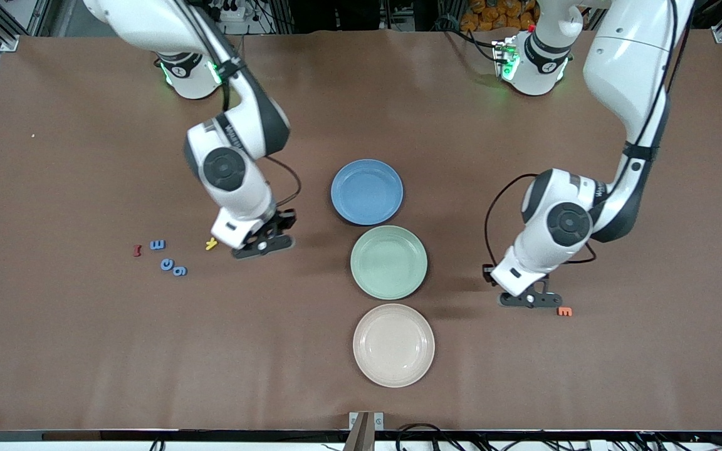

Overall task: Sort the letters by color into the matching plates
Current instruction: 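Carry the X to the blue plate while the left gripper carries p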

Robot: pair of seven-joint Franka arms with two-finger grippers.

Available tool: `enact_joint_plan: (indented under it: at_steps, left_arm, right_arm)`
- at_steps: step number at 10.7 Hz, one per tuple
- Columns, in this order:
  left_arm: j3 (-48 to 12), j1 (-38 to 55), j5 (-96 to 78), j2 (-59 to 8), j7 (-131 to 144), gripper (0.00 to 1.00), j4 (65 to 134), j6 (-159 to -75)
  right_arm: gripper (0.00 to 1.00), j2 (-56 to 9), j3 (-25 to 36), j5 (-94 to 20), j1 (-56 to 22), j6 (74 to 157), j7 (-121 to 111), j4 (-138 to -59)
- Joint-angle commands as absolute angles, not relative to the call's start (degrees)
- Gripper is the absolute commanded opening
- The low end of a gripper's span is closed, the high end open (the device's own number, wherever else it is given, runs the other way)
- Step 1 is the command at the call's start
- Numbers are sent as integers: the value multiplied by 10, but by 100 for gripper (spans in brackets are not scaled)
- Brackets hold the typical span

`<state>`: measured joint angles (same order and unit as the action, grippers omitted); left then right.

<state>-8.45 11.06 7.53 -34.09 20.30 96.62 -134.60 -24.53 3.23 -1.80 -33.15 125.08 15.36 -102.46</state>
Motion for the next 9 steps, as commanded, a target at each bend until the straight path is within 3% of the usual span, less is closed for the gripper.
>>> enact_joint_plan:
  at_steps: [1, 5, 9]
  left_arm:
    - [-79, 167, 84, -338, 277, 0, 965, -1339]
    - [-78, 231, 85, -391, 405, 0, 917, -1340]
    - [-79, 267, 83, -427, 499, 0, 881, -1344]
  right_arm:
    - [18, -246, 41, -24, -408, 1246, 191, -1018]
    - [18, -321, 41, -19, -490, 1245, 240, -951]
    - [18, -362, 37, -12, -516, 1252, 248, -933]
